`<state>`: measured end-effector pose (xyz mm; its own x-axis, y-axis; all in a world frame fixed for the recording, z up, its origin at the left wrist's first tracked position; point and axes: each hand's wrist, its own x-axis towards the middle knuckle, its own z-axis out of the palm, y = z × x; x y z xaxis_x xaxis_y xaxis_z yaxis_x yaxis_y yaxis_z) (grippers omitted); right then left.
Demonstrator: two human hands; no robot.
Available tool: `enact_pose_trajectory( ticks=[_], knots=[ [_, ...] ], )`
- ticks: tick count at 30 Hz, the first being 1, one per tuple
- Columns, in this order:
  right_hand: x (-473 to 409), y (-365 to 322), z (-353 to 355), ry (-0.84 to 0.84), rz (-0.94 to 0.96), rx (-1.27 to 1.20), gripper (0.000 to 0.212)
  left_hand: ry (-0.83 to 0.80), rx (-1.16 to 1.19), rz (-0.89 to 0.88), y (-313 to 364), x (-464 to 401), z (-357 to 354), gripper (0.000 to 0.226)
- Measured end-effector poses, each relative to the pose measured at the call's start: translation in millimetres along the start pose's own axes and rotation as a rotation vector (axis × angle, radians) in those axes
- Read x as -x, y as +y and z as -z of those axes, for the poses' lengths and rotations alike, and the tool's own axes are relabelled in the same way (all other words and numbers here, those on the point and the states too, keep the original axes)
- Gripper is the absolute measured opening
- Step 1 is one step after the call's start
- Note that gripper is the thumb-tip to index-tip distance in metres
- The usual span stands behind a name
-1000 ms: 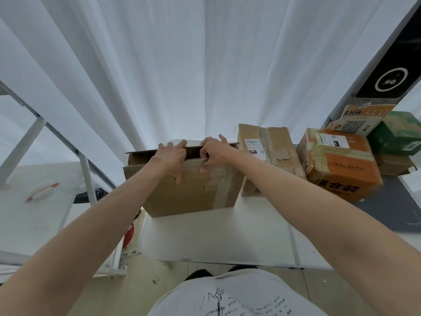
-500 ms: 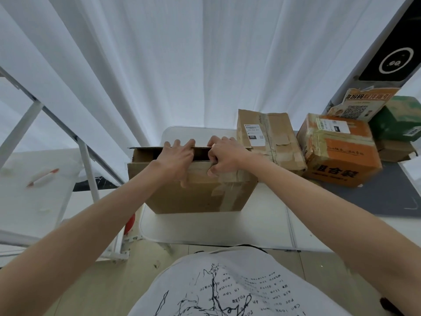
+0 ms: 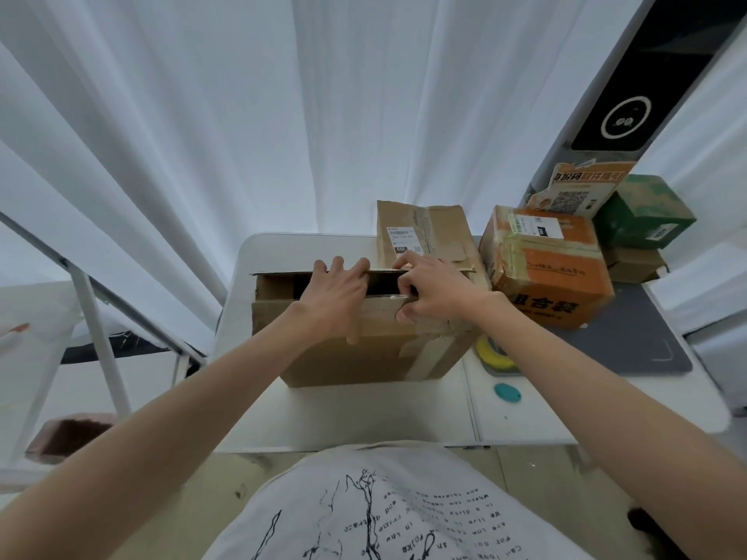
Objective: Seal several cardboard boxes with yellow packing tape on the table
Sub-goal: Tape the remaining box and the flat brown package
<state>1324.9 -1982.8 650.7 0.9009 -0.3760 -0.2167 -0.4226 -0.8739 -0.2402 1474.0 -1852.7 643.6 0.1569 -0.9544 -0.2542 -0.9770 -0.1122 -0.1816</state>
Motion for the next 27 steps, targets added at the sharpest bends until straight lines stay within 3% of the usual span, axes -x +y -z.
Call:
enact_pose_trajectory(
  ticks=[6, 8, 11, 14, 22, 27],
  knots=[
    [30, 44, -11, 0.27, -0.069, -0.25, 0.021, 0.051, 0.203, 0.083, 15, -17, -6, 0.115],
    [41, 61, -11, 0.322, -0.088, -0.284, 0.025, 0.131, 0.282, 0.103, 20, -21, -6, 0.107],
    [56, 82, -13, 0.332, -0.121, -0.39, 0.02, 0.236, 0.411, 0.02, 34, -29, 0, 0.076],
    [63, 91, -15, 0.226, -0.171, -0.539, 0.016, 0.224, 0.475, -0.019, 51, -42, 7, 0.059],
    [65, 109, -33, 0.245, -0.161, -0.701, 0.008, 0.211, 0.607, -0.087, 71, -58, 6, 0.038],
    [56, 114, -45, 0.406, -0.212, -0.768, 0.009, 0.236, 0.668, -0.085, 86, -69, 3, 0.03]
  ],
)
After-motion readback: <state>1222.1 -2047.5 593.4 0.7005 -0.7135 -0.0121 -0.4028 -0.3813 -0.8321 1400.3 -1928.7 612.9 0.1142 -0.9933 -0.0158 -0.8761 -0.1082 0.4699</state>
